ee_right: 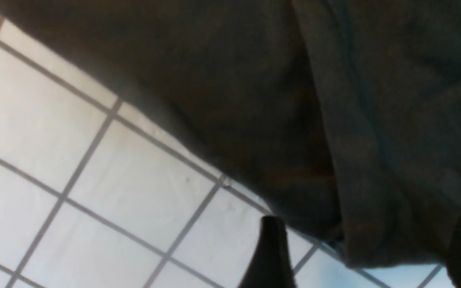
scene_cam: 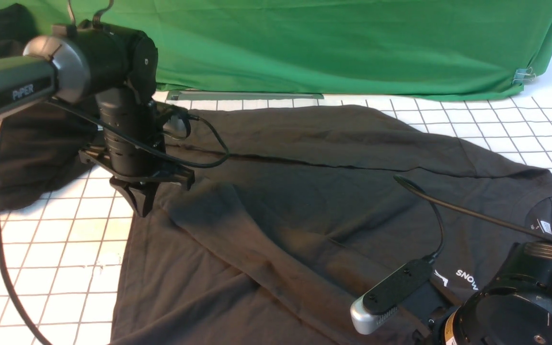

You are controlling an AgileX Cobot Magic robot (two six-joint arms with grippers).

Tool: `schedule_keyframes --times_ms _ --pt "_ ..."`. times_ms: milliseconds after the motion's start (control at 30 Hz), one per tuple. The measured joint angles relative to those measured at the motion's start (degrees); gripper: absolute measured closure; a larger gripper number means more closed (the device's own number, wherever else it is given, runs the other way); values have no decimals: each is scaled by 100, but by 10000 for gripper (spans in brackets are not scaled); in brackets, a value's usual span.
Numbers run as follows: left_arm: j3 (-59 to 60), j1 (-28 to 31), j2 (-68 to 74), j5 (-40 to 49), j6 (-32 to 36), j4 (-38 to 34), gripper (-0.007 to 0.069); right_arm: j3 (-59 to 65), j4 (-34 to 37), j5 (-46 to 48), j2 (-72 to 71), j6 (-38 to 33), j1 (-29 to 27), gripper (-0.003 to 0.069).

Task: Fold a long-sleeved shirt over a white checkered tablecloth.
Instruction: 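Fold the left side of the black T-shirt inward over its body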

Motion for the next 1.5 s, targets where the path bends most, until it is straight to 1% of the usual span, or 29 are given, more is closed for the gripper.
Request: schedule_keyframes --times_ms 167,267,367,400,467,500,533,600,633,667,733,767,867,900,967,1033,1067,1100,1167,1200,1300,1367,1500 --pt "6 0 0 -127 -53 -6 620 0 0 -6 0 0 0 126" --pt "6 0 0 -384 -120 -130 585 0 0 -32 0 -5 0 126" --pt "6 0 0 -651 -206 -340 466 0 0 -77 0 -10 0 126" --pt "6 0 0 -675 -237 -345 440 -7 0 -85 0 -10 0 126" --pt "6 0 13 -774 -319 -332 342 -49 0 -96 0 -10 0 126" --pt "6 0 13 -774 -319 -332 342 -55 0 -101 0 -11 0 126" --pt "6 0 52 -834 -379 -321 263 -104 0 -118 0 -11 0 126" --pt "6 0 143 -873 -394 -315 185 -139 0 -139 0 -11 0 126" --pt "6 0 151 -878 -394 -315 172 -139 0 -139 0 -11 0 126" --pt "11 0 222 -886 -394 -331 135 -139 0 -132 0 -11 0 126" --pt "11 0 269 -906 -394 -367 124 -139 0 -132 0 -11 0 126" --pt "13 0 292 -906 -394 -428 126 -139 0 -132 0 -11 0 126" --pt "17 0 338 -906 -277 -569 178 -139 0 -132 0 -11 0 126" --pt "17 0 357 -906 -124 -685 249 -139 0 -132 0 -11 0 126" --pt "17 0 369 -906 13 -724 357 -139 0 -132 0 -11 0 126" --pt "17 0 363 -884 100 -729 482 -139 0 -132 0 -11 0 126" --pt "17 0 348 -850 112 -685 537 -139 0 -132 0 -11 0 126" --pt "17 0 325 -818 120 -685 562 -139 0 -132 0 -11 0 126" --pt "17 0 249 -647 145 -494 582 -139 0 -127 0 -11 0 126" --pt "17 0 232 -578 145 -453 582 -139 0 -129 0 -11 0 126" --pt "17 0 68 -127 164 57 582 -139 0 -94 0 -11 0 126" --pt "17 0 49 -74 164 201 582 -139 0 -82 0 -11 0 126" --pt "17 0 49 -170 181 40 582 -139 0 -18 0 -11 0 126"
